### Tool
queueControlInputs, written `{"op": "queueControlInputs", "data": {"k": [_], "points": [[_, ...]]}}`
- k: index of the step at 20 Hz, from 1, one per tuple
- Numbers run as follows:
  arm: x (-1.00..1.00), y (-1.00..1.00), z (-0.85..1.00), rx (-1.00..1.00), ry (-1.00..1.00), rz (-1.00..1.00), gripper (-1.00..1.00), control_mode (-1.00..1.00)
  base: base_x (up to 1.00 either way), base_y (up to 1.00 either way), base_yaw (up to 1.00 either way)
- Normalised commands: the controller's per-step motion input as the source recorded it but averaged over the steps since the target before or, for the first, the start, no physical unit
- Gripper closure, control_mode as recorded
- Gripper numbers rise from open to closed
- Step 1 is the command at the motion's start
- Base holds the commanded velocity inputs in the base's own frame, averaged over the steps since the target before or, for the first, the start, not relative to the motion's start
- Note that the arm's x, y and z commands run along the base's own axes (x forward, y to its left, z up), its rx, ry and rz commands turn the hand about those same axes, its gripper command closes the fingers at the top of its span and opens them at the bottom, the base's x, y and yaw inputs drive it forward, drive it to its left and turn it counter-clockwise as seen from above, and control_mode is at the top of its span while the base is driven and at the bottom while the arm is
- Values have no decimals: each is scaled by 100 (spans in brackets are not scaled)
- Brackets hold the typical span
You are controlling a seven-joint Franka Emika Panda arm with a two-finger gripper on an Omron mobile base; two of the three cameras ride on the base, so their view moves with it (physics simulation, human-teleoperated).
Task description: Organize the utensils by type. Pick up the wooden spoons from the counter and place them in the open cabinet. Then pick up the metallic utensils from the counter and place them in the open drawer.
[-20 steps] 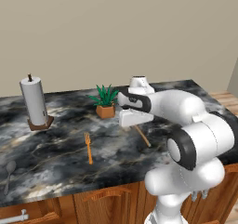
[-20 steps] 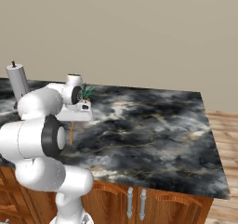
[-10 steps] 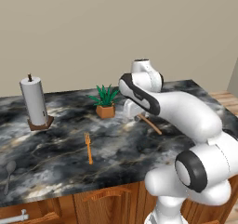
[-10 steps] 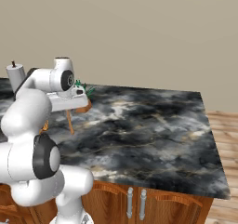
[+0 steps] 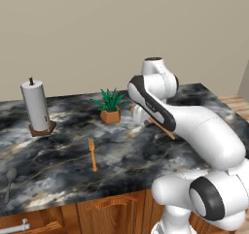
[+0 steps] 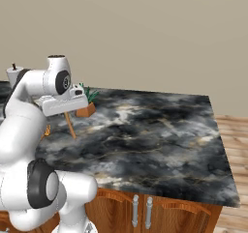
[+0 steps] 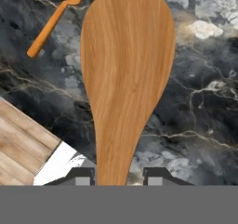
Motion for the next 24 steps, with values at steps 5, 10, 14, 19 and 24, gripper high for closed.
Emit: {"op": "queueControlInputs", "data": {"k": [5, 10, 14, 19, 24], "points": [[0, 0, 0, 0, 0, 0, 100, -100, 0, 0, 0], [-9, 0, 0, 0, -5, 0, 100, 100, -17, -2, 0], [0, 0, 0, 0, 0, 0, 100, 100, -61, -14, 0], [0, 0, 0, 0, 0, 0, 100, 100, -40, -14, -34], [0, 0, 0, 0, 0, 0, 100, 100, 0, 9, -100]]}}
